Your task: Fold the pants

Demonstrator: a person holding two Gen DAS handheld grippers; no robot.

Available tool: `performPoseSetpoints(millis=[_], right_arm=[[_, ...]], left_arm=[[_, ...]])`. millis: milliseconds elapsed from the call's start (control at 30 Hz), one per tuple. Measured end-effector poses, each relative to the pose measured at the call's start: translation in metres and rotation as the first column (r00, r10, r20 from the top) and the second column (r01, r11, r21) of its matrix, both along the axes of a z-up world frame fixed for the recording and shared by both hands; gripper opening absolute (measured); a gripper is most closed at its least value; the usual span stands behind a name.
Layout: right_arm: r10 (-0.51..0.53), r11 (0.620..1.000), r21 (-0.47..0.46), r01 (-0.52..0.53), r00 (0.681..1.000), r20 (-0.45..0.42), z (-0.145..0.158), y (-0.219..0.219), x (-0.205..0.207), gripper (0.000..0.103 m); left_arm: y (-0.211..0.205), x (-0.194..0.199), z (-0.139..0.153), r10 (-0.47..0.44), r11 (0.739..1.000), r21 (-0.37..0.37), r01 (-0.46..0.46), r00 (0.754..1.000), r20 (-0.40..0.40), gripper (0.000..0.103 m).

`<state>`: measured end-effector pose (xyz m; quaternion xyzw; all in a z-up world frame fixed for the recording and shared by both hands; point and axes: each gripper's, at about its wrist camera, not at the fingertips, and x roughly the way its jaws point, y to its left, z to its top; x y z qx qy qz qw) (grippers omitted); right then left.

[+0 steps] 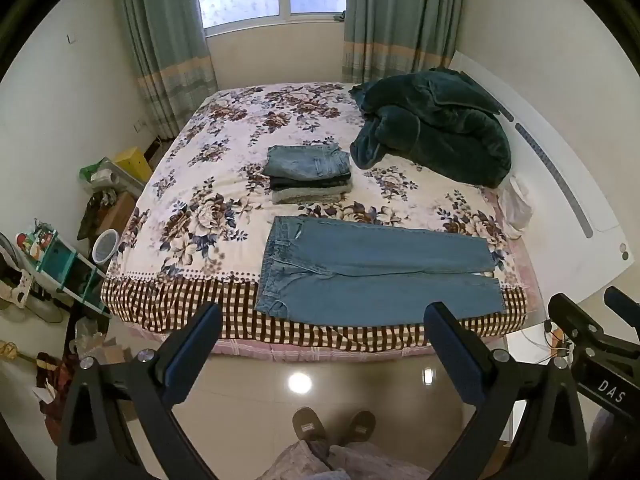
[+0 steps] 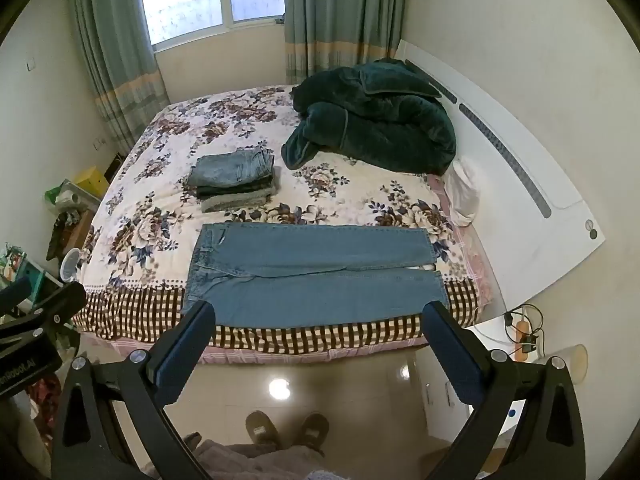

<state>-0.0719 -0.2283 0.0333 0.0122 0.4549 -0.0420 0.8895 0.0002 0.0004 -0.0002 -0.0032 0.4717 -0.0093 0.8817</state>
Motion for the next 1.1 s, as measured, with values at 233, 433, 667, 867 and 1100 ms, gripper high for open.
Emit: performPoseSetpoints(millis=[233, 433, 667, 867, 1100], right_arm=[[0.012, 1.0, -0.009, -0.012, 1.0, -0.003, 0.011, 0.004, -0.003, 0.103], [0.023, 1.0, -0.01, -0.023, 1.0, 0.001, 0.019, 0.007, -0.007, 0.103], [0.051, 0.999, -0.013, -0.051, 0.999, 0.013, 0.032, 0.008, -0.023, 0.103], [0.065, 0.998, -0.011, -0.064, 0.998, 0.01, 0.029, 0.0, -0.019, 0.103], [0.073, 0.997, -0.011, -0.073, 0.997, 0.015, 0.031, 0.002, -0.019, 0.103]], left_arm=[[0.001, 0.003, 0.001, -0.001, 1.0, 0.008, 0.001, 1.0, 0.011, 0.103], [-0.006, 0.004, 0.013, 0.004, 1.0, 0.01, -0.004, 1.0, 0.02, 0.103], [0.002, 0.003, 0.014, 0.002, 1.0, 0.004, -0.002, 0.999, 0.033, 0.103], [0.001, -0.003, 0.023, 0.015, 1.0, 0.002, -0.015, 0.999, 0.047, 0.103], [-0.001, -0.004, 0.033, 0.024, 1.0, 0.006, -0.025, 0.998, 0.062, 0.103]])
